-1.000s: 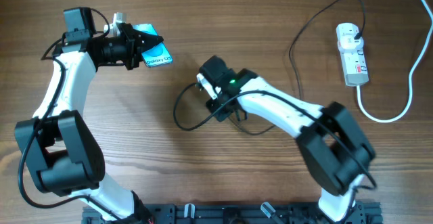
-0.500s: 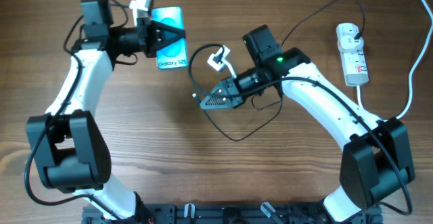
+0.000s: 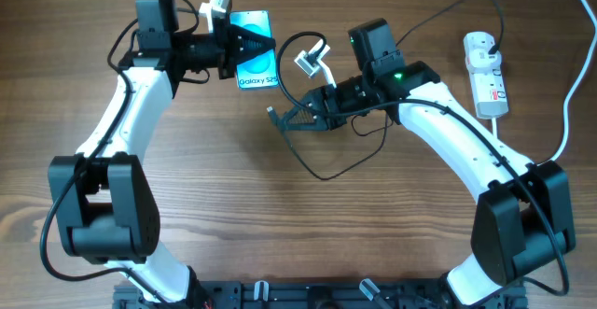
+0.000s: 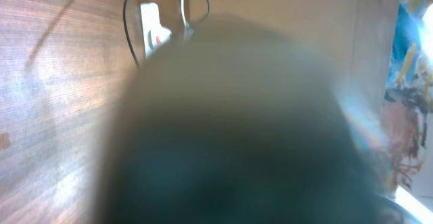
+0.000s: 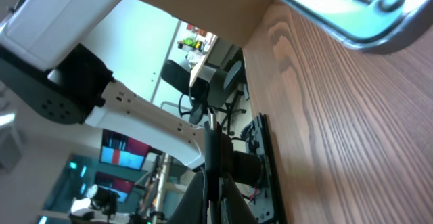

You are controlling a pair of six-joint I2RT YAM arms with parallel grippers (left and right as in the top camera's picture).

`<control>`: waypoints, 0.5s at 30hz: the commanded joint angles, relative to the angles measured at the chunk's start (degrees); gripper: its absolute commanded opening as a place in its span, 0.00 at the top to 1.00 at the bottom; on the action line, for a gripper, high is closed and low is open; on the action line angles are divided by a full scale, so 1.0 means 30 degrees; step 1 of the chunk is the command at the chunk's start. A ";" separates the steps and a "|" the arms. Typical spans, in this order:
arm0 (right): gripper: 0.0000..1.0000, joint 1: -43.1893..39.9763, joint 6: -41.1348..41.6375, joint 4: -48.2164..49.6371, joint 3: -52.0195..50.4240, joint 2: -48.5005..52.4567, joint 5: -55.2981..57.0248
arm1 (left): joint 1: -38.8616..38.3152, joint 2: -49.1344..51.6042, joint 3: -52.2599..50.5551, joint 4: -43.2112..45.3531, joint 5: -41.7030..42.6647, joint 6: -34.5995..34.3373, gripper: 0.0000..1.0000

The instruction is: Plug charger to phone and switch on socket

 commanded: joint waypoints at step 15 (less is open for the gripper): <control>0.96 0.0007 0.7817 0.4823 0.0015 -0.0262 0.3723 | -0.0561 0.0007 0.0270 0.4182 0.0051 -0.1071 0.96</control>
